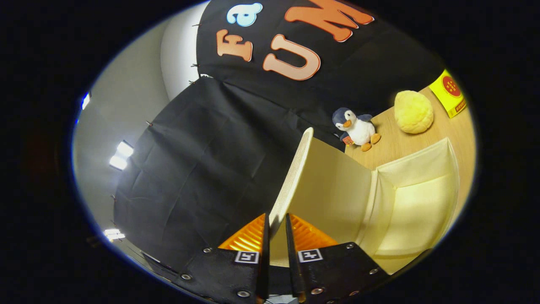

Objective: Open the storage box then place both shoes into the box .Put the left shoe in first, then the right shoe, with the right side of both shoes facing outward in a uniform manner.

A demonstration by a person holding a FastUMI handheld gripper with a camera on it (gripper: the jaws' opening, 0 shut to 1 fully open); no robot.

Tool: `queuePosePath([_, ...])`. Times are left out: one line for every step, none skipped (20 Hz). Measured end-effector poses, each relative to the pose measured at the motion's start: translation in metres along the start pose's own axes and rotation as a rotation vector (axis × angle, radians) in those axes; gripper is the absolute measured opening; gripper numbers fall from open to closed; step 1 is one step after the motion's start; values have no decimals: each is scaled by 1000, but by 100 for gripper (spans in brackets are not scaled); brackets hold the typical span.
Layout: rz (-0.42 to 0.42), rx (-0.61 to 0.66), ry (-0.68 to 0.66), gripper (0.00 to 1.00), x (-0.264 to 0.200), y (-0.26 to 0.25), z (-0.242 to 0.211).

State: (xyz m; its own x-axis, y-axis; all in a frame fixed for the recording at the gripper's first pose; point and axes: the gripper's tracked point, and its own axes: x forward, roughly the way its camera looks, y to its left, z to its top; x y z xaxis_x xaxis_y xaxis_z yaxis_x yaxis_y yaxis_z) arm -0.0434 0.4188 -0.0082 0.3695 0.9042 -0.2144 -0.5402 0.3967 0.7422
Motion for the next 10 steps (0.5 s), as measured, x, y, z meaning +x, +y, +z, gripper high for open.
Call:
queuePosePath([-9, -30, 8, 42, 6, 3, -5])
queuePosePath([-30, -54, 16, 56, 13, 2, -10])
queuePosePath([-50, -73, 21, 75, 16, -1, -14])
queuePosePath([-77, -94, 24, 84, 20, -6, -14])
queuePosePath([-99, -113, 29, 97, 19, -12, -19])
queuePosePath([-122, -132, 31, 98, 18, -18, -21])
queuePosePath([-147, -151, 26, 98, 13, -25, -22])
queuePosePath([-173, -170, 16, 98, 7, -34, -21])
queuePosePath([-204, -184, 7, 98, 0, -43, -21])
queuePosePath([-234, -192, 0, 98, -8, -55, -19])
